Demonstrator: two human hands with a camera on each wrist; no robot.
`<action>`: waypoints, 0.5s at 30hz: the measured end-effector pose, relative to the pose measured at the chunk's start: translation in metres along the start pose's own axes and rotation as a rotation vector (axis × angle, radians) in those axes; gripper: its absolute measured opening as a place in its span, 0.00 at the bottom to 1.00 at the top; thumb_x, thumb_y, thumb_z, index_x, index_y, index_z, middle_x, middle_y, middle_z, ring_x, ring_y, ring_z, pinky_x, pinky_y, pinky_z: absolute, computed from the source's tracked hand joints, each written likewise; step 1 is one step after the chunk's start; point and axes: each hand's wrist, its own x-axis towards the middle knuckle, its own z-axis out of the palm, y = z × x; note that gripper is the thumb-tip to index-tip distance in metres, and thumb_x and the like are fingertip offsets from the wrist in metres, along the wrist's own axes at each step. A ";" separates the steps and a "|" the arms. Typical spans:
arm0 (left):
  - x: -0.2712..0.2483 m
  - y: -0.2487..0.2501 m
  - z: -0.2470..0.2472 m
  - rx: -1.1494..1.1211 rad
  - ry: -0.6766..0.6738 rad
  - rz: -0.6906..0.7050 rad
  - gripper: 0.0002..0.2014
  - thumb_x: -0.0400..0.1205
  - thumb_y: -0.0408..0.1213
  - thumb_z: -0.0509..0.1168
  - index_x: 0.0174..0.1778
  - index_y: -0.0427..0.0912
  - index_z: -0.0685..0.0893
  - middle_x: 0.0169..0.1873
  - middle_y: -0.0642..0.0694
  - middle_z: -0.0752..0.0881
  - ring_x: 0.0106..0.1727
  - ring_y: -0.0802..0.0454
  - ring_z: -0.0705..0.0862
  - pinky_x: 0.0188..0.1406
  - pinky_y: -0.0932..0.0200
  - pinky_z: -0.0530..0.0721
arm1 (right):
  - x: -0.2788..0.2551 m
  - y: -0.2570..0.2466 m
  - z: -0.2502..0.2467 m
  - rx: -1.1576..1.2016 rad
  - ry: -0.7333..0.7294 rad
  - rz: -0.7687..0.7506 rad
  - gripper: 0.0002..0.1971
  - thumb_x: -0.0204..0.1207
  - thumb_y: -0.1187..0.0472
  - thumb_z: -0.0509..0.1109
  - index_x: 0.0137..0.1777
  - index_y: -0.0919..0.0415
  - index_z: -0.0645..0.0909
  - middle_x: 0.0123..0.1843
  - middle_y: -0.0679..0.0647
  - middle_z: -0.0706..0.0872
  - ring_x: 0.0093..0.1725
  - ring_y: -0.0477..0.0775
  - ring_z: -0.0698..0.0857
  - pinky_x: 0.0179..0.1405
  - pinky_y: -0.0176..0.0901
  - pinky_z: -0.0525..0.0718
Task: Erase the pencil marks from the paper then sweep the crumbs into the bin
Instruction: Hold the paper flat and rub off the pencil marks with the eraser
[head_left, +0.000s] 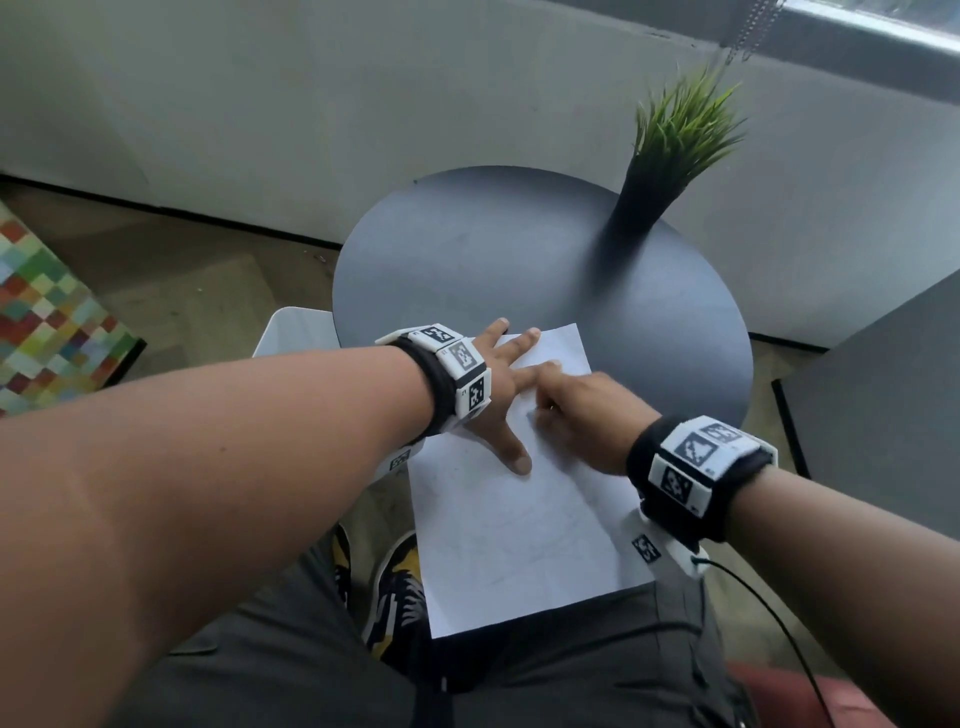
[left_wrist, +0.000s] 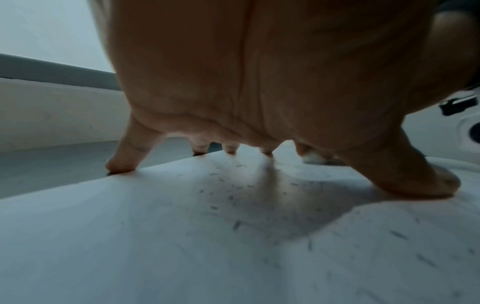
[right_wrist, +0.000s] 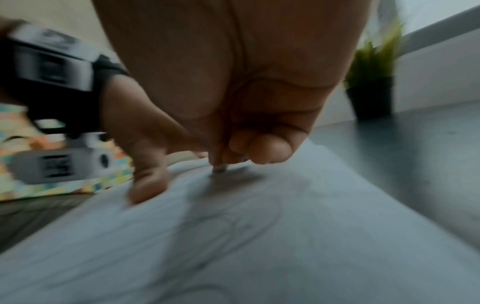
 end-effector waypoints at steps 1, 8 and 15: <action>0.000 0.000 0.000 -0.001 -0.001 0.001 0.64 0.58 0.79 0.70 0.83 0.70 0.36 0.85 0.55 0.31 0.85 0.41 0.31 0.73 0.18 0.51 | -0.003 -0.002 0.000 -0.006 -0.049 -0.052 0.06 0.79 0.55 0.62 0.51 0.57 0.75 0.39 0.54 0.80 0.40 0.59 0.76 0.38 0.47 0.75; -0.003 0.002 -0.004 0.016 -0.007 -0.004 0.64 0.61 0.78 0.70 0.84 0.67 0.36 0.85 0.54 0.32 0.85 0.41 0.33 0.74 0.20 0.53 | 0.002 0.016 -0.011 -0.009 0.059 0.113 0.05 0.79 0.53 0.62 0.49 0.54 0.72 0.42 0.53 0.80 0.42 0.60 0.79 0.37 0.46 0.75; 0.000 0.003 -0.006 0.027 -0.012 -0.006 0.64 0.60 0.78 0.70 0.84 0.67 0.37 0.85 0.54 0.33 0.86 0.40 0.34 0.73 0.18 0.54 | -0.005 0.015 -0.012 0.093 0.028 0.174 0.07 0.79 0.53 0.65 0.51 0.54 0.77 0.44 0.53 0.83 0.43 0.57 0.80 0.39 0.43 0.75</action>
